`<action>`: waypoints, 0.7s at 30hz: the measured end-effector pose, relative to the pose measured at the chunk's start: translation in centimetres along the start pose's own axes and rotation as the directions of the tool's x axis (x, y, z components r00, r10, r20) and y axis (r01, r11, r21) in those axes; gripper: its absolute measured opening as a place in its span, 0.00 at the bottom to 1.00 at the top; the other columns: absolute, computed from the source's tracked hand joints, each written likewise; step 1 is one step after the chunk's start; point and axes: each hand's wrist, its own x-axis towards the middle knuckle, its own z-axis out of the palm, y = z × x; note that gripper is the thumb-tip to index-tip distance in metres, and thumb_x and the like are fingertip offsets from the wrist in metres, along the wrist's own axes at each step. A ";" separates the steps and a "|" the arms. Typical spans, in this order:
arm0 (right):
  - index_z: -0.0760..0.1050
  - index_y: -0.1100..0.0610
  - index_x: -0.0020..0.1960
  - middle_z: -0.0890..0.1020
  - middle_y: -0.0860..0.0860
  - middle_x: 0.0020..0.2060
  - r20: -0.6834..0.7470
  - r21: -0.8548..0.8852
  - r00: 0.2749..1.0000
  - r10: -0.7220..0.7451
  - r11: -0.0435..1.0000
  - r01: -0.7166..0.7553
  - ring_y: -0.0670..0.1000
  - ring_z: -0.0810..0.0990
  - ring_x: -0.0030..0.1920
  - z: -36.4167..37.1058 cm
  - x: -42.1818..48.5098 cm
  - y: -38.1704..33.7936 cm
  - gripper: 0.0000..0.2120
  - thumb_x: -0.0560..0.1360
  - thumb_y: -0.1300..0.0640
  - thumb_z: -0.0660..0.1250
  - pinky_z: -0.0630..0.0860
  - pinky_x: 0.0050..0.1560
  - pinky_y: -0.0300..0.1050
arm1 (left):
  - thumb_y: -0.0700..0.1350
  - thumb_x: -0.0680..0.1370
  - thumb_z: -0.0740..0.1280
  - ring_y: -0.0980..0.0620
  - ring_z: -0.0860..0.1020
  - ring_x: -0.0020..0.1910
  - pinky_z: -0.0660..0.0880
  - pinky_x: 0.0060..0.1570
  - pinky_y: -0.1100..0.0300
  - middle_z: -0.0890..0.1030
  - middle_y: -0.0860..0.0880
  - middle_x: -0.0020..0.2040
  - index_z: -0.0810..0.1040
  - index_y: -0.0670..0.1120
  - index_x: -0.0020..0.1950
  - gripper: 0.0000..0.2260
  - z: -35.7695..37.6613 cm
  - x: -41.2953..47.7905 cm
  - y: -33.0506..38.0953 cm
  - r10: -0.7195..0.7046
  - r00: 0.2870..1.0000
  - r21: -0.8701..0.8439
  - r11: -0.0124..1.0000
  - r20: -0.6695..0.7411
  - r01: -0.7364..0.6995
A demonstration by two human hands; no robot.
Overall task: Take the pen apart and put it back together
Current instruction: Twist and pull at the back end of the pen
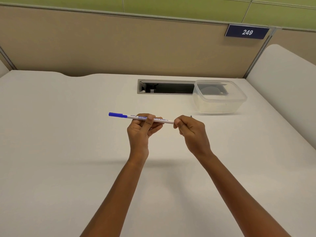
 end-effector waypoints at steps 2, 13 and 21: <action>0.69 0.54 0.30 0.65 0.46 0.22 0.040 0.150 0.991 0.130 0.979 -0.135 0.44 0.62 0.24 0.2 0.1 -0.3 0.18 0.78 0.57 0.57 0.59 0.28 0.37 | 0.36 0.76 0.61 0.52 0.84 0.36 0.79 0.34 0.65 0.84 0.51 0.32 0.76 0.44 0.39 0.09 0.1 0.1 0.0 0.004 1.000 0.003 1.000 0.008 -0.004; 0.73 0.55 0.44 0.75 0.48 0.29 0.040 -0.138 0.999 -0.021 0.990 0.026 0.45 0.71 0.30 0.1 -0.6 -0.1 0.07 0.77 0.53 0.60 0.67 0.32 0.33 | 0.36 0.76 0.62 0.52 0.84 0.36 0.79 0.34 0.65 0.84 0.51 0.32 0.76 0.44 0.39 0.08 0.1 0.1 0.2 0.002 0.999 -0.004 1.000 -0.034 -0.002; 0.76 0.63 0.43 0.76 0.56 0.33 0.022 -0.402 0.940 -0.341 0.858 0.320 0.48 0.67 0.31 -0.5 -0.3 0.2 0.07 0.74 0.59 0.63 0.65 0.29 0.41 | 0.36 0.76 0.61 0.52 0.84 0.36 0.80 0.34 0.65 0.84 0.52 0.32 0.77 0.44 0.40 0.08 0.1 -0.1 0.3 -0.006 0.999 -0.015 1.000 -0.034 0.006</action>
